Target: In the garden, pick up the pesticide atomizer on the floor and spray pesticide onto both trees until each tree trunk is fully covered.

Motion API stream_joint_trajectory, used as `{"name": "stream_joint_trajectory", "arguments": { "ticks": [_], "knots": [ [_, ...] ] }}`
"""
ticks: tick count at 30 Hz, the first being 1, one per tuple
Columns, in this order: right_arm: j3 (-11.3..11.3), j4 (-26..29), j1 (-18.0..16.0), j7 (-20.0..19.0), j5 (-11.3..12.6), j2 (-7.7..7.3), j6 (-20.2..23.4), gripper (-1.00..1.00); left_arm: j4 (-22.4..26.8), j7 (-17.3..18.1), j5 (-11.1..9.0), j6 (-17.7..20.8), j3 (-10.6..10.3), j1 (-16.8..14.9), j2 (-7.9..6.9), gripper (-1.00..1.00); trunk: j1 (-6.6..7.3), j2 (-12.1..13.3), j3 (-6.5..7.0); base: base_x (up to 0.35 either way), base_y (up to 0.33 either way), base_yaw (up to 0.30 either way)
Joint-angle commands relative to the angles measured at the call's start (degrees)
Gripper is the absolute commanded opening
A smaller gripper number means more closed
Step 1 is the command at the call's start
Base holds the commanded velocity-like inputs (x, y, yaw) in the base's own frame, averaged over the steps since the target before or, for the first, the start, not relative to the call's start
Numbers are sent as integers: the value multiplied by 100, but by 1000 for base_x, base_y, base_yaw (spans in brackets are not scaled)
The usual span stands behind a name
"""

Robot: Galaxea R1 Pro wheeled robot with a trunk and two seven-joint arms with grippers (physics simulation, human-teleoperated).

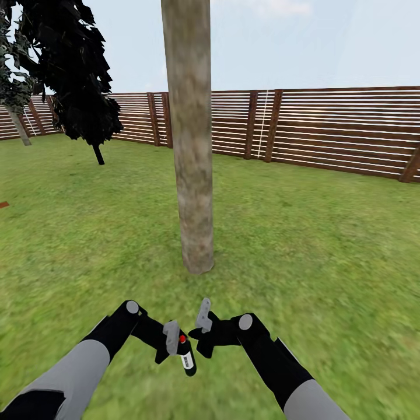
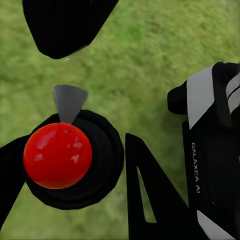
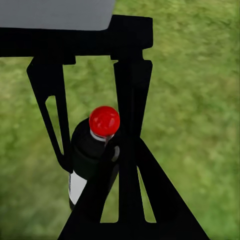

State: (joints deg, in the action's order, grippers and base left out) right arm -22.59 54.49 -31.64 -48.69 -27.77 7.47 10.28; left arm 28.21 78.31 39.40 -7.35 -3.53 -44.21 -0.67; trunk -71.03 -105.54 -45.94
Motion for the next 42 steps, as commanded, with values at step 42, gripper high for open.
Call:
{"name": "stream_joint_trajectory", "arguments": {
  "ticks": [42],
  "knots": [
    [267,-222,0,240,3,-140,1,-100,-56,-665,753,366,588,-214,-1503,-100,0,0,0,0,0,0]
  ]
}}
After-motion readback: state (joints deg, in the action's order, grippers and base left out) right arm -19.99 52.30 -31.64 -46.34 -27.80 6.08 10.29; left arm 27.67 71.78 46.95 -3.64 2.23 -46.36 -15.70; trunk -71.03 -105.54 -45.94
